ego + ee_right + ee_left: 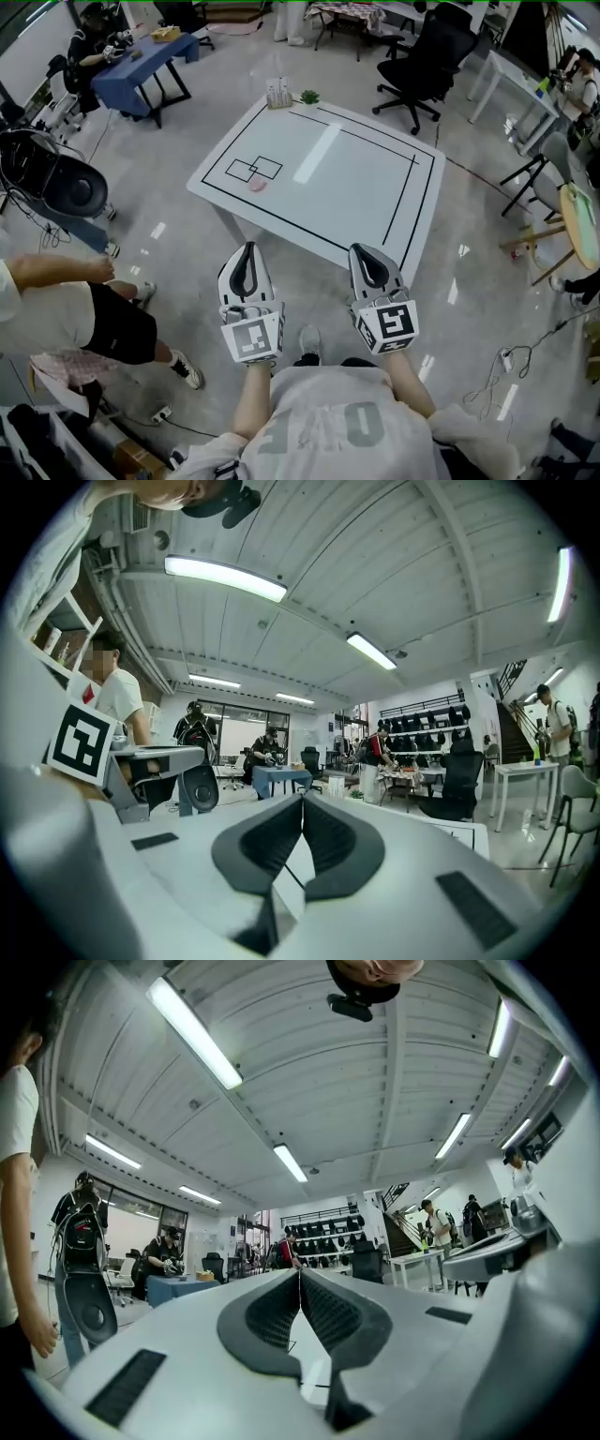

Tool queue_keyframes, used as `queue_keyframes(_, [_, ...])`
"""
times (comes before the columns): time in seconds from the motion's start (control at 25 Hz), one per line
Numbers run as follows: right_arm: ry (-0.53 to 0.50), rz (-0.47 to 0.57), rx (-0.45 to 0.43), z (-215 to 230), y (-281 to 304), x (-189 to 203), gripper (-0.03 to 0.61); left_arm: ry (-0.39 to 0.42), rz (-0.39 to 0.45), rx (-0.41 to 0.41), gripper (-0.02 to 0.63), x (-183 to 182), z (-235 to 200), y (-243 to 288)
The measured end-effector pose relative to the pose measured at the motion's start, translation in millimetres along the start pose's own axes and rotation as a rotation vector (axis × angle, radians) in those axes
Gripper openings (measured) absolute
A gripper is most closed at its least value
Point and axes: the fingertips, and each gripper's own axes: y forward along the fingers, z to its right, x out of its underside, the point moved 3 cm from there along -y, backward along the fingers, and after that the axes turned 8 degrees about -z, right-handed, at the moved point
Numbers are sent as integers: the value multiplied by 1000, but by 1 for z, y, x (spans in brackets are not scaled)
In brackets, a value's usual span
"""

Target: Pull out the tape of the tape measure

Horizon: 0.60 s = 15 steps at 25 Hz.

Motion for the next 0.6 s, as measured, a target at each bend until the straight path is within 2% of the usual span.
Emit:
queue_keyframes(0.2, [30, -21, -11, 9, 32, 0, 29, -8, -29, -27, 29, 7, -13, 28])
queue_keyframes(0.6, [50, -20, -52, 39, 77, -3, 29, -16, -72, -67, 29, 12, -4, 65])
